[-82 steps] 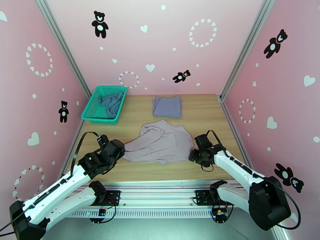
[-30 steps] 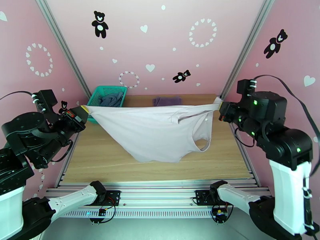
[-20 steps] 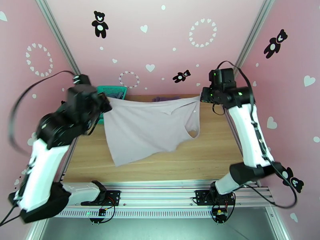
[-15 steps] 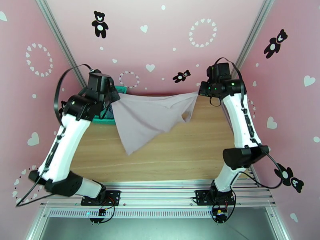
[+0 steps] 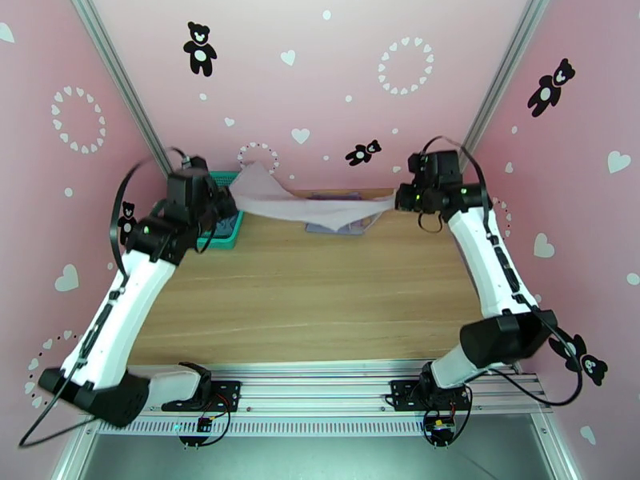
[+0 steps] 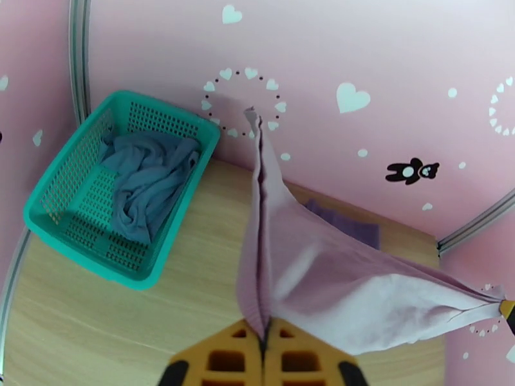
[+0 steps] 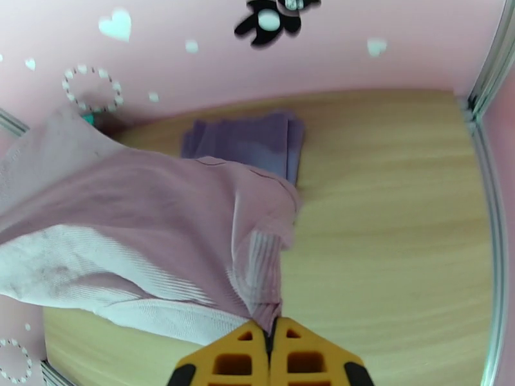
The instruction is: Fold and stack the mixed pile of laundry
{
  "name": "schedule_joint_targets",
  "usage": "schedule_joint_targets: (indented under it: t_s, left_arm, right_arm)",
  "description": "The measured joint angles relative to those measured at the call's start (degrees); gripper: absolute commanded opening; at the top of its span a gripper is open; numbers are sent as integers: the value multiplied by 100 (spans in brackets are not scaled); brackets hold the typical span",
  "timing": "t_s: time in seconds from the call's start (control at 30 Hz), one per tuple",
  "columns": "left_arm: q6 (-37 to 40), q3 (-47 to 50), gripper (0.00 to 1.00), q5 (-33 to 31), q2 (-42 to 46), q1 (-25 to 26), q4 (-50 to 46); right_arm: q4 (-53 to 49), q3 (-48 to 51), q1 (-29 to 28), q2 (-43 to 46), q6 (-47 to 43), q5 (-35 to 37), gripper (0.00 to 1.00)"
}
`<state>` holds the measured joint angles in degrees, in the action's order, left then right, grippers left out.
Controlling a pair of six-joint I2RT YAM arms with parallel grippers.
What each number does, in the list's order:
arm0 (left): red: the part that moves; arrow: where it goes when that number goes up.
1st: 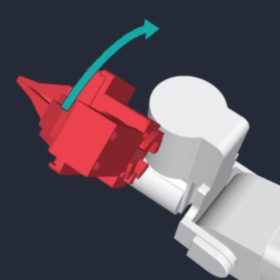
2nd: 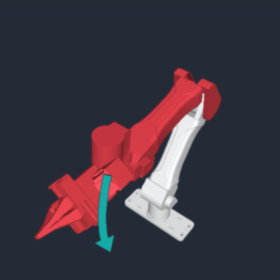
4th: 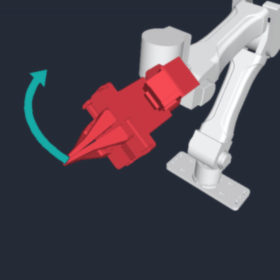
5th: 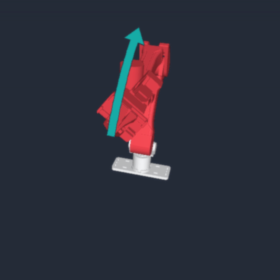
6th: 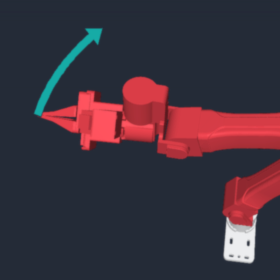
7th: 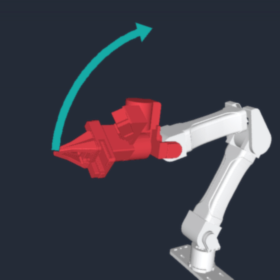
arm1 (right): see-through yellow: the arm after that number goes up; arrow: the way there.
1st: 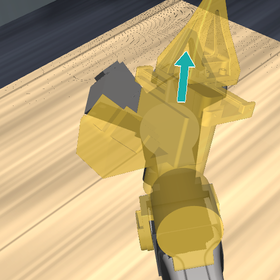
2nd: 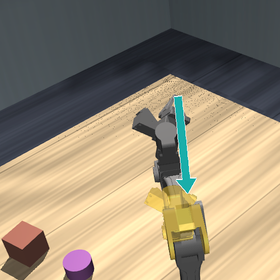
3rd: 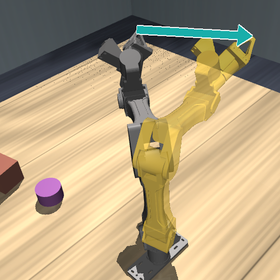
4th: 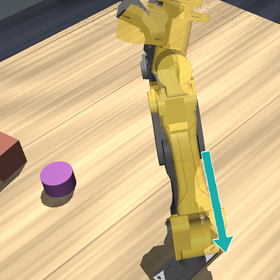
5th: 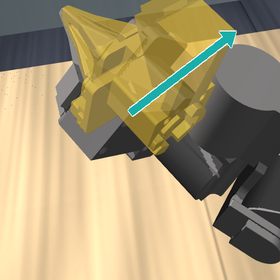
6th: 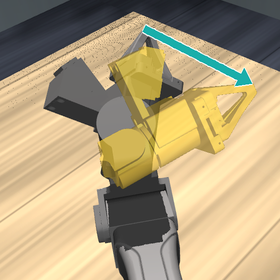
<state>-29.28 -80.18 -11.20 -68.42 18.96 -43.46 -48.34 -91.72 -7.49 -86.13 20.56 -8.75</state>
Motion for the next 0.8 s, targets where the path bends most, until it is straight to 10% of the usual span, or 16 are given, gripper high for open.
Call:
schedule_joint_targets:
  t_s: [0.3,0.8]
  left_arm:
    - [-1423,4518,0,170,1016,822,780]
    - [-2870,4848,0,-592,2310,1012,-122]
  right_arm:
    - [824,3668,-660,769,140,55,0]
    - [-269,3292,-868,1832,354,1637,0]
